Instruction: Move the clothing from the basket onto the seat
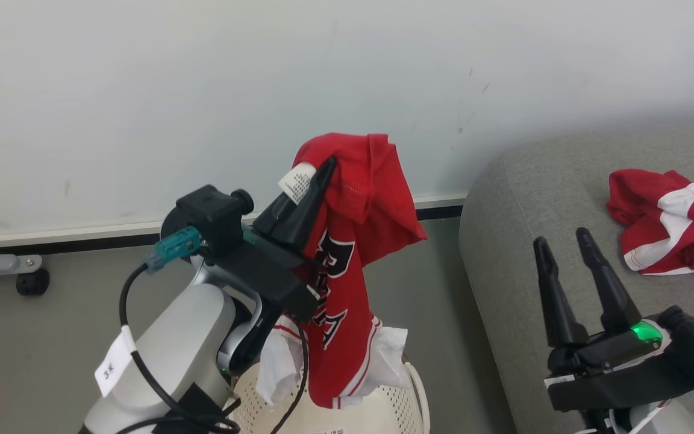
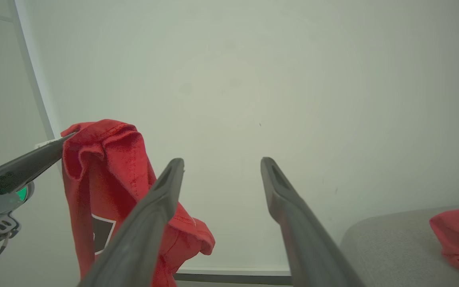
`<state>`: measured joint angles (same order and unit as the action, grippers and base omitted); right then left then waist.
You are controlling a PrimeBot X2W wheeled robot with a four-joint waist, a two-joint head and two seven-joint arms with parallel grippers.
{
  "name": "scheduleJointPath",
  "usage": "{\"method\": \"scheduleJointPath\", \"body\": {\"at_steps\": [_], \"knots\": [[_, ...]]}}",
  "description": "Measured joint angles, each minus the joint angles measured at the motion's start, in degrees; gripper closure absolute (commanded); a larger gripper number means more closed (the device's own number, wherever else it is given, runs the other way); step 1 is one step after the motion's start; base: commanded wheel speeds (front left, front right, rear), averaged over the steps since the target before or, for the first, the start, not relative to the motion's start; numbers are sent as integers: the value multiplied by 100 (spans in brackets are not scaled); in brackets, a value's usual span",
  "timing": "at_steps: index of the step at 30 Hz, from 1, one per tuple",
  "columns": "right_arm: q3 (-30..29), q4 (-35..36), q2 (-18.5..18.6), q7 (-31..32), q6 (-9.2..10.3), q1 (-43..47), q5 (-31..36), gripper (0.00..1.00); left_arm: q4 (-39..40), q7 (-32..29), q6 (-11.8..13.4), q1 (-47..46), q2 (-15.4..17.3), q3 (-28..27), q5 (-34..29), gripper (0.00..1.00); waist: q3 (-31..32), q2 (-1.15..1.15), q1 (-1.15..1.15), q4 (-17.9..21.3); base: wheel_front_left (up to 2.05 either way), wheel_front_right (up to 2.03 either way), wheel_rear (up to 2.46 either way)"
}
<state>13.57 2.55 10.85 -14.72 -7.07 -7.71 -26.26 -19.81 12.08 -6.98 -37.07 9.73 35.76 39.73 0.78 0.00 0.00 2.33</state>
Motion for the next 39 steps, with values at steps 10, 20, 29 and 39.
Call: {"method": "scheduleJointPath", "body": {"at_steps": [10,20,29,39], "knots": [[834,-330,-83,30,0,-364,-415,0,132,-249,99,-211,-1,1,-1,100,-48,0,0,-7,0,0,0],[1963,-1497,-411,275,-1,-1312,-647,0,115,-555,116,-686,-355,238,-13,100,-156,0,0,-140,0,0,0],[2140,-3028,-541,345,-1,-2074,-413,0,-35,-725,86,-894,-571,505,-1,100,-237,0,0,-454,0,0,0],[2943,-4149,-558,506,-2,-2570,-468,0,-15,-771,40,-971,-641,706,57,100,-243,0,0,-826,0,0,0]]}}
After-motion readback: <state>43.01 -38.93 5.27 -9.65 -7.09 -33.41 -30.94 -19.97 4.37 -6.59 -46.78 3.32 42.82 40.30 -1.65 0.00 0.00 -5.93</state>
